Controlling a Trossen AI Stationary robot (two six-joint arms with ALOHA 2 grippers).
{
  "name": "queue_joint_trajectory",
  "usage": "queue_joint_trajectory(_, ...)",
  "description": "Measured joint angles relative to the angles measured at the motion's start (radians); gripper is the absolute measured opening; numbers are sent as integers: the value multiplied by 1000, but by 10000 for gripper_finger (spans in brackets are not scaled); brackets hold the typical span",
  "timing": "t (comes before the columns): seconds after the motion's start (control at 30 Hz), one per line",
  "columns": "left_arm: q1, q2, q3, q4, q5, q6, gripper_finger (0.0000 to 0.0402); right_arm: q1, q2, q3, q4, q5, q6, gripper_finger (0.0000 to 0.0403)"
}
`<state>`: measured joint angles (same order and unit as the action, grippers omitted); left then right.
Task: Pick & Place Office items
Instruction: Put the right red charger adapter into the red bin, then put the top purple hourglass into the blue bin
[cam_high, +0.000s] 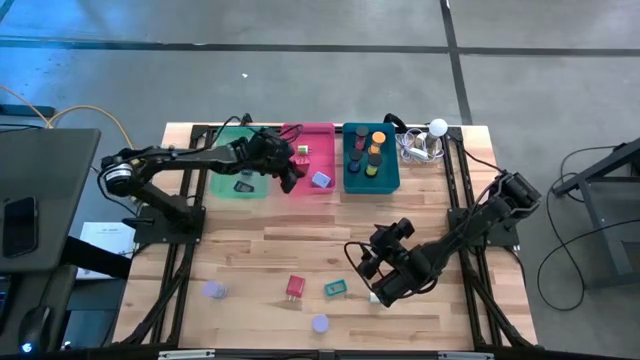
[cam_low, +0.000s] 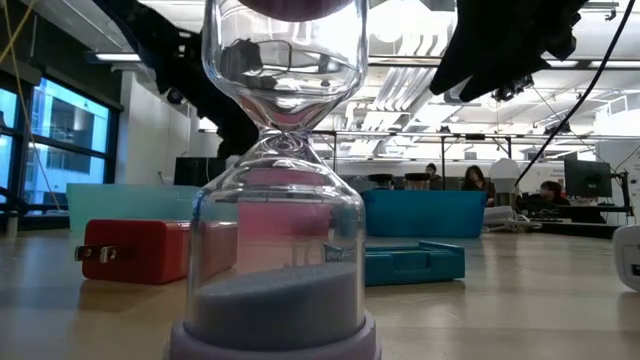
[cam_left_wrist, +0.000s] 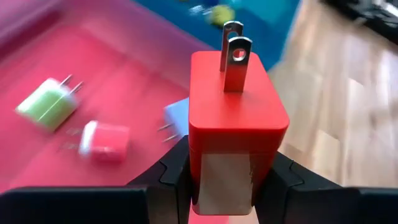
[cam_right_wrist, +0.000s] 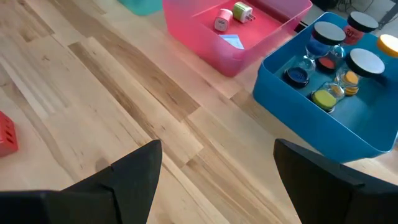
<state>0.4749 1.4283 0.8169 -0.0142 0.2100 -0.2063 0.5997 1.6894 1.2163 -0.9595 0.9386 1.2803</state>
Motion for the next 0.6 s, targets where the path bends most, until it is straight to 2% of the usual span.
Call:
queue_joint_trajectory(0.2, 54, 46, 0, 2, -2, -39, 123, 1, 0, 0, -1, 1, -20, 298)
queue_joint_trajectory(0.6, 63, 101, 2, 98, 9, -36, 142, -4, 0, 0, -1, 2, -29, 298)
